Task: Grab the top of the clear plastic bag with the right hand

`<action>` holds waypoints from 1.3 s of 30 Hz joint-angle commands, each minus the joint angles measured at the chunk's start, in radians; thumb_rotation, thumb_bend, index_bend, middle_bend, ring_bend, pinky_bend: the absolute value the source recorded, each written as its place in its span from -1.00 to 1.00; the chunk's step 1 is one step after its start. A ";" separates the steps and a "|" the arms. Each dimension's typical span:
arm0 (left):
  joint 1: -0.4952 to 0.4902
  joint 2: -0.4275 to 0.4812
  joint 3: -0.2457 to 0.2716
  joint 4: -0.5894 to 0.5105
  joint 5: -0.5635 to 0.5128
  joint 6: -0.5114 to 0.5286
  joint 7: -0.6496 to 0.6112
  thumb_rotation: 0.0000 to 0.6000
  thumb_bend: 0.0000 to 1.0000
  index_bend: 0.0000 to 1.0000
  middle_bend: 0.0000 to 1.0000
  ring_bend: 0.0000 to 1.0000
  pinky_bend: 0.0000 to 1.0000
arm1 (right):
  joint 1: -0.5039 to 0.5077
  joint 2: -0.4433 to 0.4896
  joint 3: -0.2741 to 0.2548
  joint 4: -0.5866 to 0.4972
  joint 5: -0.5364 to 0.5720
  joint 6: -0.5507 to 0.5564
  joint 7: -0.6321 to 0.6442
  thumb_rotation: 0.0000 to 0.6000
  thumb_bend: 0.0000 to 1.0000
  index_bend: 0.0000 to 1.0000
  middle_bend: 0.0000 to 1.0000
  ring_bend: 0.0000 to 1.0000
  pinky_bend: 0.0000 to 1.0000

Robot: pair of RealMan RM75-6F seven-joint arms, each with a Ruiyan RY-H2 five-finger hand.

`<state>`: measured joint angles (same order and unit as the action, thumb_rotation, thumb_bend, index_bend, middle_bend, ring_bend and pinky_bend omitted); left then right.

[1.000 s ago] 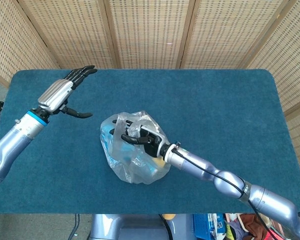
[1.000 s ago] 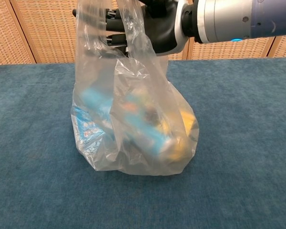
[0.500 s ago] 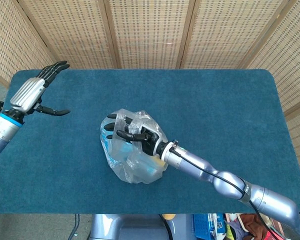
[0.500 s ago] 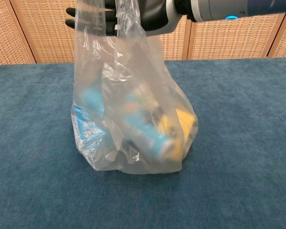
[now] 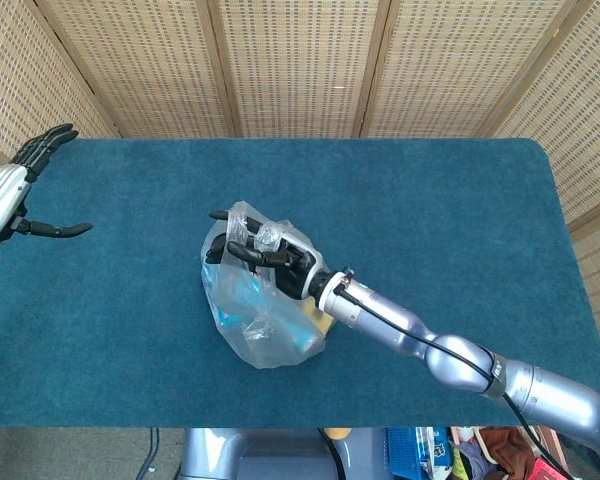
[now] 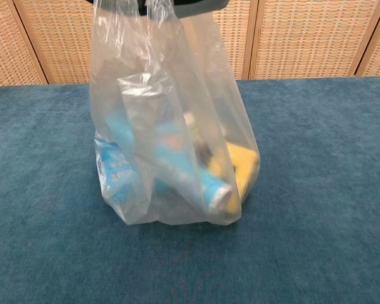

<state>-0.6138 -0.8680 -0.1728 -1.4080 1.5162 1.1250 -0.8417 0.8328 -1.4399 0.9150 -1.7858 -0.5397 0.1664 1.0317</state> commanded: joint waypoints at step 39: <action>0.415 -0.204 0.108 0.031 -0.058 0.378 0.221 1.00 -0.90 -1.00 -1.00 -1.00 -1.00 | 0.326 0.357 -0.079 0.016 0.258 0.108 -0.094 1.00 1.00 0.24 0.61 0.43 0.67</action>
<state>-0.1984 -1.0610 -0.0637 -1.3850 1.4517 1.5005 -0.6356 1.1449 -1.0969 0.8437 -1.7787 -0.2934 0.2761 0.9437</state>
